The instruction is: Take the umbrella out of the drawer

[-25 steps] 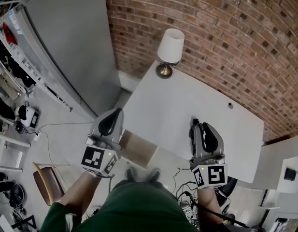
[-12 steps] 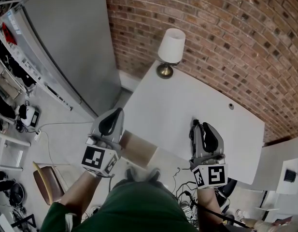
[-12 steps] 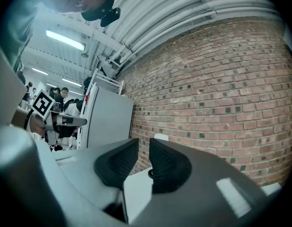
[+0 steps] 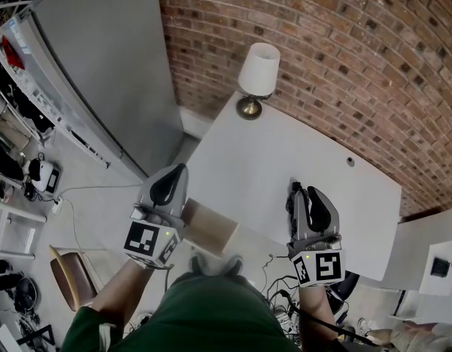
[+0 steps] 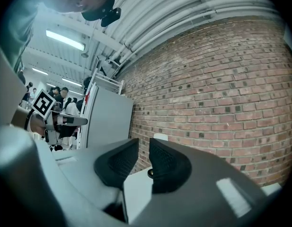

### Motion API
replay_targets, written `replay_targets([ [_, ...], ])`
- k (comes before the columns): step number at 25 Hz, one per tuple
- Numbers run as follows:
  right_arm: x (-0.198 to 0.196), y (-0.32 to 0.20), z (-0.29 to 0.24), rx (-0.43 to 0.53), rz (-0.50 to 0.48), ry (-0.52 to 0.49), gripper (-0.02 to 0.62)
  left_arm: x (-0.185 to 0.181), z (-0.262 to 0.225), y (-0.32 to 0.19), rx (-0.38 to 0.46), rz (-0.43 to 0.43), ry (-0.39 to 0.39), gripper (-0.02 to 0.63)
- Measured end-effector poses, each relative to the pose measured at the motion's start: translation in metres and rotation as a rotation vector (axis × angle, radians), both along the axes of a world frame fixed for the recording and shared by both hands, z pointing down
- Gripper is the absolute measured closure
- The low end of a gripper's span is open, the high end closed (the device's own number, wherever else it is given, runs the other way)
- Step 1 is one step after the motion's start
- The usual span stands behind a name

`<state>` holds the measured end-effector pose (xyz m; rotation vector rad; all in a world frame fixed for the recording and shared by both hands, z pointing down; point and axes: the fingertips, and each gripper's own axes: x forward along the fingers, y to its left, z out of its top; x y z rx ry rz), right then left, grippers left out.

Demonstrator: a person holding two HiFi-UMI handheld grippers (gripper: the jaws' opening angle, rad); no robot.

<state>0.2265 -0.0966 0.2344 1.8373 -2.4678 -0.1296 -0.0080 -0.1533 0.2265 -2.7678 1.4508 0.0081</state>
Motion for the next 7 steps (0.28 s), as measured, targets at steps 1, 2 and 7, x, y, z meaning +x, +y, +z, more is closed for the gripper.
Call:
replay_targets([
  [1, 0.0009, -0.0002, 0.0007, 0.000, -0.001, 0.000, 0.525, 0.0009, 0.0004, -0.0001, 0.001, 0.000, 0.000, 0.606],
  [2, 0.0019, -0.0004, 0.0014, -0.001, -0.001, 0.000, 0.525, 0.0018, 0.0007, -0.0001, 0.001, -0.001, 0.000, 0.606],
  [7, 0.0062, -0.0013, 0.0017, 0.003, -0.003, 0.000, 0.526, 0.0063, 0.0003, -0.0007, 0.005, -0.002, -0.001, 0.606],
])
